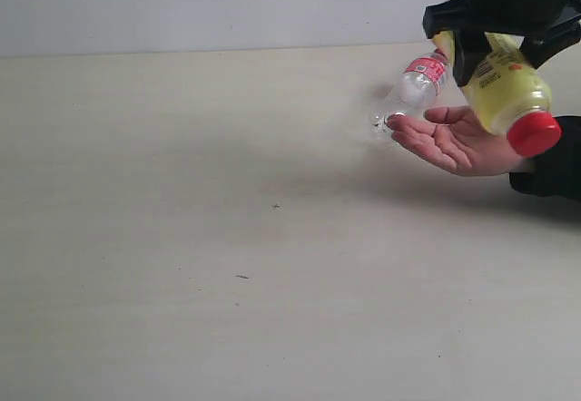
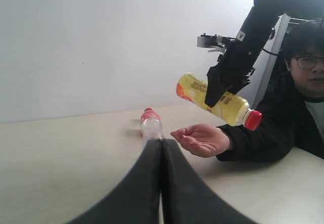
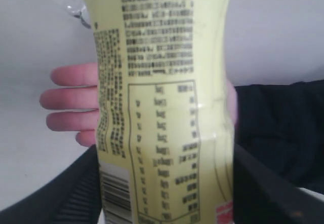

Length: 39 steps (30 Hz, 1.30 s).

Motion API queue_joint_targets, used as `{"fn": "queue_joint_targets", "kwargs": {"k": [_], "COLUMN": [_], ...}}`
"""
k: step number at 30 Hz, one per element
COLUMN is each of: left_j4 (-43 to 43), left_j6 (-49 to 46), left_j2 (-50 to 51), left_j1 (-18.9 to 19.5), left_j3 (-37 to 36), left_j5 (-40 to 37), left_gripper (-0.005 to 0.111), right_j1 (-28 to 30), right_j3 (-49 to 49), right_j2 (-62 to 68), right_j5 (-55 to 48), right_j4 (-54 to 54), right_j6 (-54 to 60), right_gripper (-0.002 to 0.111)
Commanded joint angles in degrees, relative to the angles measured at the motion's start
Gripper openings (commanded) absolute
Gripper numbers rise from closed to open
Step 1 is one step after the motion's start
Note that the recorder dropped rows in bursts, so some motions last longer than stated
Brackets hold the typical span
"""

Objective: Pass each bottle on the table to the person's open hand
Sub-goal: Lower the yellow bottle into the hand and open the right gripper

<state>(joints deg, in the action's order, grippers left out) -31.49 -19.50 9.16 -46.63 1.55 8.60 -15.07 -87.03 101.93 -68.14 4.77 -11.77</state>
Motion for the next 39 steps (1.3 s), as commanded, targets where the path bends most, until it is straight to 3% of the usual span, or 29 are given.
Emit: {"fn": "queue_joint_targets", "kwargs": {"k": [1,23,28,39], "left_j4": [-0.2,-0.2,-0.2,-0.2], "left_j6": [0.2,0.2,0.2,0.2], "left_j2": [-0.3,-0.3,-0.3,-0.3], "left_j1": [0.0,0.0,0.0,0.0], "left_j3": [-0.2,-0.2,-0.2,-0.2], "left_j5": [0.0,0.0,0.0,0.0], "left_gripper": [0.0,0.0,0.0,0.0], "right_j1": [0.1,0.1,0.1,0.1], "right_j3": [1.6,1.5,1.5,1.5], "right_j2": [2.7,8.9,8.9,8.9], "right_j5": [3.7,6.0,6.0,6.2], "right_j4": [-4.3,0.3,0.3,0.3], "right_j6": [-0.3,-4.8,-4.8,-4.2], "right_gripper": [0.0,0.002,0.019,0.076]}}
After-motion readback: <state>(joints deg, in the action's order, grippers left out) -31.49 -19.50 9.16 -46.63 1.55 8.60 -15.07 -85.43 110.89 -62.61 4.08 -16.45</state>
